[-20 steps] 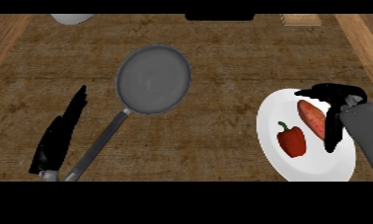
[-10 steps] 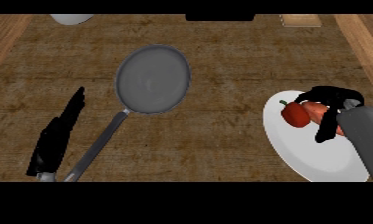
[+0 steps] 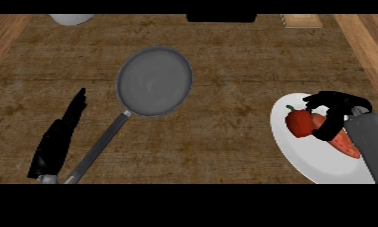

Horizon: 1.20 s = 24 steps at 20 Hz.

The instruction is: Pick the sweet potato from the plate and place it in the pan

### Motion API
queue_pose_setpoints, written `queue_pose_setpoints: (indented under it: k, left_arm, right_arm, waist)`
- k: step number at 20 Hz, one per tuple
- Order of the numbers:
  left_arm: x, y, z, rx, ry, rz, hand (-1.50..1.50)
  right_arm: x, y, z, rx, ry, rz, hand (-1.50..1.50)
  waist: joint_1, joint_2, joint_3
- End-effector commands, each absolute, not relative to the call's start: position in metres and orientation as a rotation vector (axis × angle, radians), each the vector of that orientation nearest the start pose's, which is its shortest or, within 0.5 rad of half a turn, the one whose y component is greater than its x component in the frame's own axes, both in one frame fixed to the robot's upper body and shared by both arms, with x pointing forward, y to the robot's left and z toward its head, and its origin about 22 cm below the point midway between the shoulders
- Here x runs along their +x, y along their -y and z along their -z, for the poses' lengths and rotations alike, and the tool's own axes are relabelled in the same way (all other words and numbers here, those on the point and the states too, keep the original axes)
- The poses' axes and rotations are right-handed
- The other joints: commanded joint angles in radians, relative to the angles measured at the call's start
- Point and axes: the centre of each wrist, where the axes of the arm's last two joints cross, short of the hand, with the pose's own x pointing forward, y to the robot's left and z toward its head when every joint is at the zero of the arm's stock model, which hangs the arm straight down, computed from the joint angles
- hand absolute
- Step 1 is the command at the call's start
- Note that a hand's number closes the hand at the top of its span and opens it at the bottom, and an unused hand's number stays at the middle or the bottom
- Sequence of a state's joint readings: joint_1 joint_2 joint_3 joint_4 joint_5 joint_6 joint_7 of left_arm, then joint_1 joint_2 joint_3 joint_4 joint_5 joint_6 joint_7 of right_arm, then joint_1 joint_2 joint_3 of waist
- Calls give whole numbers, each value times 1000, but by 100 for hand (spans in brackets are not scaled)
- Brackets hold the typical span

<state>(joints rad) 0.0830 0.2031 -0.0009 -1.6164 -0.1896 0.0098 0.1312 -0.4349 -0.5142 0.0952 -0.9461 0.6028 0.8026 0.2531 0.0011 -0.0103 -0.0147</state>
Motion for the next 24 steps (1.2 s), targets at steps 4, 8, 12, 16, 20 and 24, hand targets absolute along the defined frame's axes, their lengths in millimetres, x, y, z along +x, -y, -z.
queue_pose_setpoints:
  k: [4, 8, 12, 16, 20, 24]
  left_arm:
    - [207, -299, 1, 333, 1393, 253, 0]
    - [220, -297, -8, 378, 1350, 223, 0]
    - [213, -301, -3, 381, 1343, 225, 0]
    - [210, -292, 0, 357, 1334, 241, 0]
    - [214, -286, -9, 352, 1354, 249, 0]
    - [218, -273, -10, 358, 1392, 257, 0]
  right_arm:
    - [320, 312, -18, -388, 545, -1110, 150]
    - [311, 256, -15, -679, 581, -884, 150]
    - [304, 206, -44, -931, 709, -722, 150]
    - [289, 154, -97, -1191, 1025, -689, 150]
    - [254, 107, -118, -1326, 1209, -672, 150]
    - [249, 60, -132, -1355, 1306, -645, 150]
  waist:
    - [-8, 5, 14]
    - [-58, -17, 10]
    - [-54, -22, 9]
    - [-32, -24, 9]
    - [-16, -7, 13]
    - [4, 8, 14]
